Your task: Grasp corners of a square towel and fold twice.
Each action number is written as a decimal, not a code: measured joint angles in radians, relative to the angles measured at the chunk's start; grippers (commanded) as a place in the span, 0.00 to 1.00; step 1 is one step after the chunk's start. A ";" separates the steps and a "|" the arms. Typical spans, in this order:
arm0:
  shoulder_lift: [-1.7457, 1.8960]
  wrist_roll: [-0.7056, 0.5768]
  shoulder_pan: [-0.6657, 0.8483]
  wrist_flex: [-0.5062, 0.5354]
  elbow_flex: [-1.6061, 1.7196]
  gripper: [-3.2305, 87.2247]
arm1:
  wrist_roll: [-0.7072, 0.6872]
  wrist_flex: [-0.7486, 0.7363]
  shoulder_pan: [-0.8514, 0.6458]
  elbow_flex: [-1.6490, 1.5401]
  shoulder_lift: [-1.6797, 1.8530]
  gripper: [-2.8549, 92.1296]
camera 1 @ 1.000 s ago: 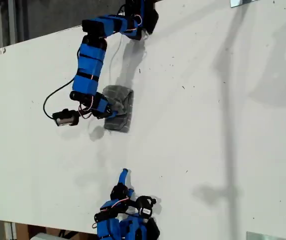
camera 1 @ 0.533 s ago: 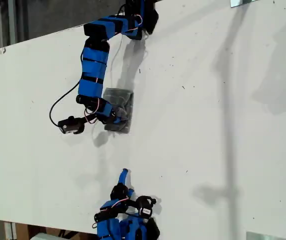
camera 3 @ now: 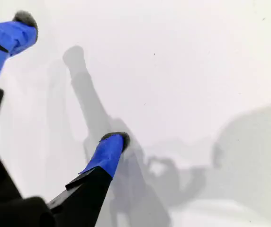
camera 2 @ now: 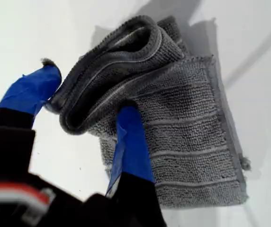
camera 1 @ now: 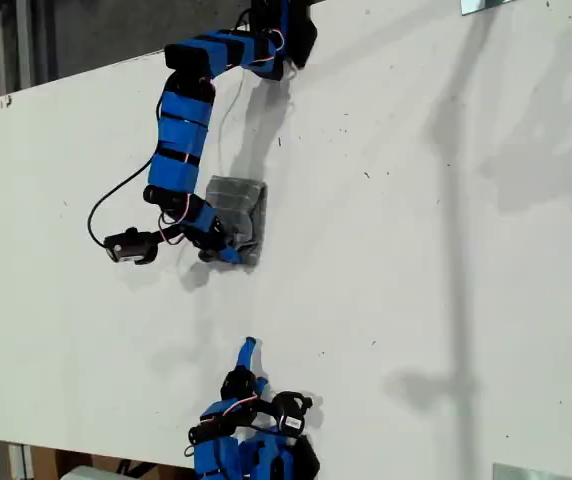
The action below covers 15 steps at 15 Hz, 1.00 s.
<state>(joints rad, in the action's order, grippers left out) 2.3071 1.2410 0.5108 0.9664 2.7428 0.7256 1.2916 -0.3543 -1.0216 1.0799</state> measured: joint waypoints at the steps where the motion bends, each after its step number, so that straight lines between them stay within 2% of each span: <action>1: 0.000 0.000 0.000 0.000 0.000 0.52 | 0.002 0.005 -0.021 -0.063 0.110 0.34; 5: 0.000 0.000 0.000 0.000 0.000 0.52 | 0.084 0.029 -0.107 -0.571 0.739 0.33; 9: 0.000 0.000 0.003 -0.002 0.000 0.52 | 0.221 -0.115 -0.017 -1.144 1.131 0.32; 11: 0.000 0.000 0.005 -0.006 0.000 0.52 | 0.215 -0.141 -0.002 -1.144 1.078 0.33; 15: 0.000 0.000 0.005 -0.009 0.000 0.52 | 0.110 -0.120 0.031 -0.733 0.634 0.32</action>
<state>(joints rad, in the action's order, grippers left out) 2.3071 1.2410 0.5154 0.9572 2.7428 0.8360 1.1720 -0.3237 -1.7549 1.7135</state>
